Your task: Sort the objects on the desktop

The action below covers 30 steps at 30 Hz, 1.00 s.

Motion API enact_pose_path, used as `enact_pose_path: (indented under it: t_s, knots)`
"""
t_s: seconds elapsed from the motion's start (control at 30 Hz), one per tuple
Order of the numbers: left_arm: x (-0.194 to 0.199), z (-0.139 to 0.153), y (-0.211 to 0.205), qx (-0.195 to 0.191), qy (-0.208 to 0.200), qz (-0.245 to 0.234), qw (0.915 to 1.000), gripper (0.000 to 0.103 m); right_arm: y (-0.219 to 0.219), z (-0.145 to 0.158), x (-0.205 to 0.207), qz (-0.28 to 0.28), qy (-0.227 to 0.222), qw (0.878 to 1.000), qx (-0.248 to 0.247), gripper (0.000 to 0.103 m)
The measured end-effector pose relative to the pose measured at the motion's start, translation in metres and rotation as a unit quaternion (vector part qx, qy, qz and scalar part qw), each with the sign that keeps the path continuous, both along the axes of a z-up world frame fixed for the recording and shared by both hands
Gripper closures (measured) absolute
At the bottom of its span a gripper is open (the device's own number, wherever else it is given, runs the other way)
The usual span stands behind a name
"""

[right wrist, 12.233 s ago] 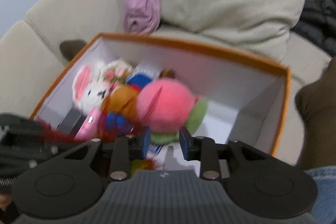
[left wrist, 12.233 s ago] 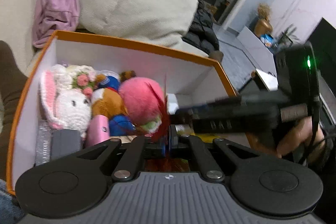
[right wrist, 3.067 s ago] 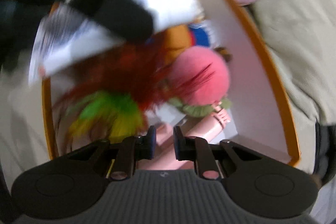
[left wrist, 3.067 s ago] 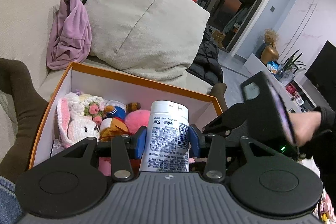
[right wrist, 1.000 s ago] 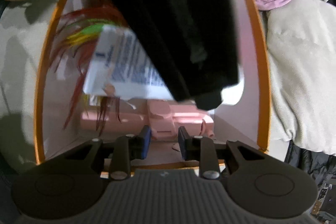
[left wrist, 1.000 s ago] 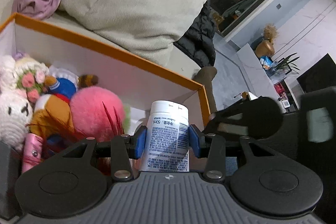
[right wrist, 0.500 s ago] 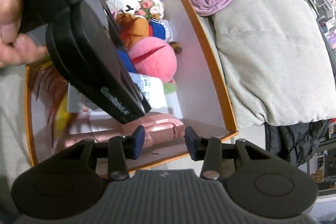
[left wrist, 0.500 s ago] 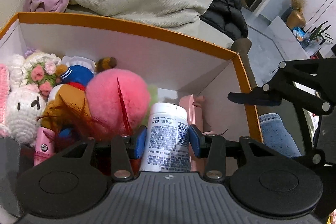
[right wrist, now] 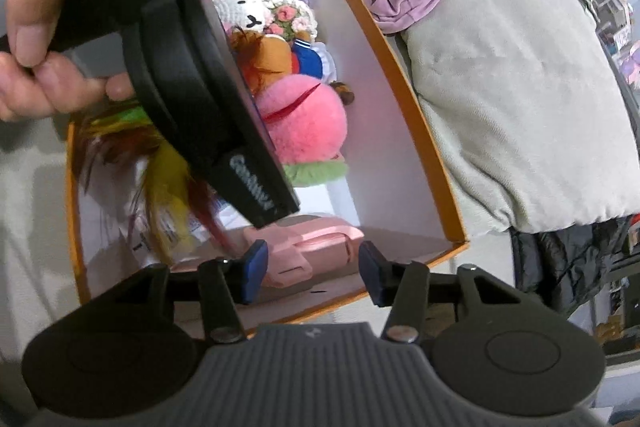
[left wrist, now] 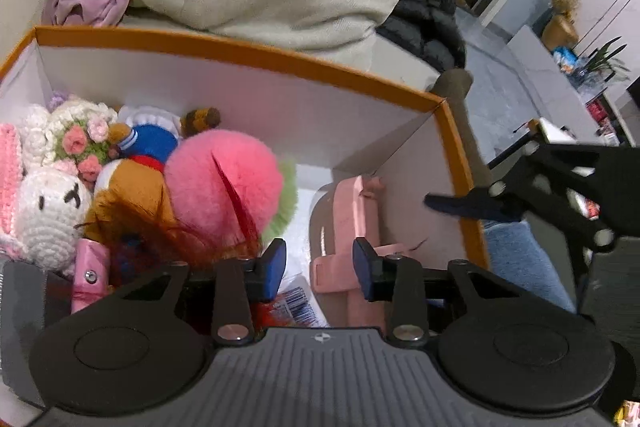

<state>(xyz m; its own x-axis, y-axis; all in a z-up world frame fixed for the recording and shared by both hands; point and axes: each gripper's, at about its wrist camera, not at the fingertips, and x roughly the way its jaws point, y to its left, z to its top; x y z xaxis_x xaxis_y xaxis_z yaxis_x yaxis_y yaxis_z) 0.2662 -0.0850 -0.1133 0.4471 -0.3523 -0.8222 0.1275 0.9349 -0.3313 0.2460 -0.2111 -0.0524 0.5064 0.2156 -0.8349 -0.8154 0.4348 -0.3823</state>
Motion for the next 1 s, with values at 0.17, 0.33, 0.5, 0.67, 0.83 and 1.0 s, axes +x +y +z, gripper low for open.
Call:
enact_pose_path:
  t_s: [0.17, 0.33, 0.5, 0.67, 0.83, 1.0]
  knots:
    - [-0.017, 0.024, 0.005, 0.004, -0.04, -0.006, 0.9992, 0.061, 0.0, 0.005, 0.0, -0.041, 0.029, 0.998, 0.043, 0.052]
    - [-0.039, 0.044, 0.011, 0.009, -0.071, -0.011, 0.9974, 0.061, 0.004, 0.007, -0.011, -0.071, 0.023, 0.995, 0.069, 0.054]
    - [-0.066, 0.059, 0.02, 0.011, -0.111, -0.009, 0.9938, 0.061, 0.003, 0.009, -0.023, -0.12, 0.023, 0.987, 0.106, 0.066]
    - [-0.096, 0.069, 0.032, 0.027, -0.15, 0.002, 0.9883, 0.061, -0.012, 0.014, -0.046, -0.201, -0.002, 0.963, 0.181, 0.065]
    - [-0.119, 0.069, 0.046, 0.034, -0.17, 0.021, 0.9846, 0.061, -0.022, 0.015, -0.064, -0.274, -0.042, 0.928, 0.248, 0.064]
    - [-0.134, 0.064, 0.059, 0.04, -0.2, 0.051, 0.9777, 0.061, -0.027, 0.019, -0.089, -0.325, -0.072, 0.892, 0.306, 0.054]
